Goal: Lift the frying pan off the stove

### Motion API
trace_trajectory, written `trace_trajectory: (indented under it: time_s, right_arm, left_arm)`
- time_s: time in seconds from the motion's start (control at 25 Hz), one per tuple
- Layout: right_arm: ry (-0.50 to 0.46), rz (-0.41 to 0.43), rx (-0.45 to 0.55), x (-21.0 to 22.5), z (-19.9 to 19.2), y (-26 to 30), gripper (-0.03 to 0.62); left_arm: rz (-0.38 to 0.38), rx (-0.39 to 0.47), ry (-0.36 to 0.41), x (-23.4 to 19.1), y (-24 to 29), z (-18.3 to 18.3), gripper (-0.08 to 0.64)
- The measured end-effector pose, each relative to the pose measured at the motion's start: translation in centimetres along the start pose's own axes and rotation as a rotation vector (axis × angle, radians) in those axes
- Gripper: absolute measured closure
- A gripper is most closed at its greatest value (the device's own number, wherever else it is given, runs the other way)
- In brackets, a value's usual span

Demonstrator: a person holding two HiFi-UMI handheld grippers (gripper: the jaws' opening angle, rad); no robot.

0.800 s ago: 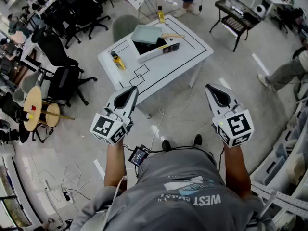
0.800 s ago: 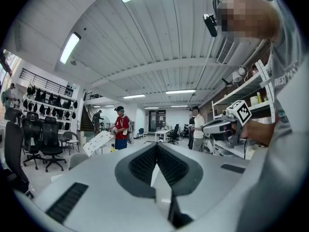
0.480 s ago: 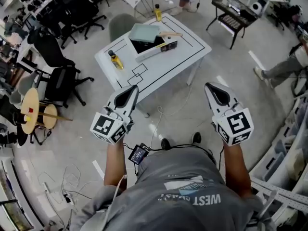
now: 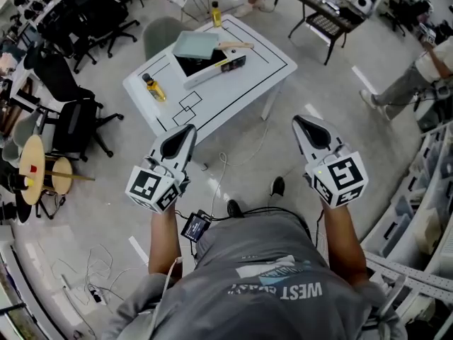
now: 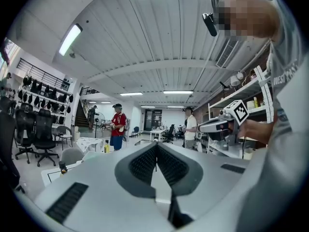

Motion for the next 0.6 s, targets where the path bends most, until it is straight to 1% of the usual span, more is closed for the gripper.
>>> trace_trajectory:
  time_s: [0.32,0.6]
  right_arm:
    - [0.006,0.054,0.021,3.6,-1.0,2.4,0.571]
    - [0.002,0.141,0.044,7.7,-2.2,4.9,0.568]
  left_arm:
    - [0.069,-0.016,-0.008,0.1,2.0,-0.1,0.561]
    - [0.155,-0.011,-0.003,0.6,4.8,0.1,0.561]
Point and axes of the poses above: the fingertips, and each gripper's own axes: y forward along the fingers, x to its right, z out of its top, the point moved 7 cm from there along -y, backward along the fingers, and after that the axes turned 11 degrees about -y, right-handed, at the moved point
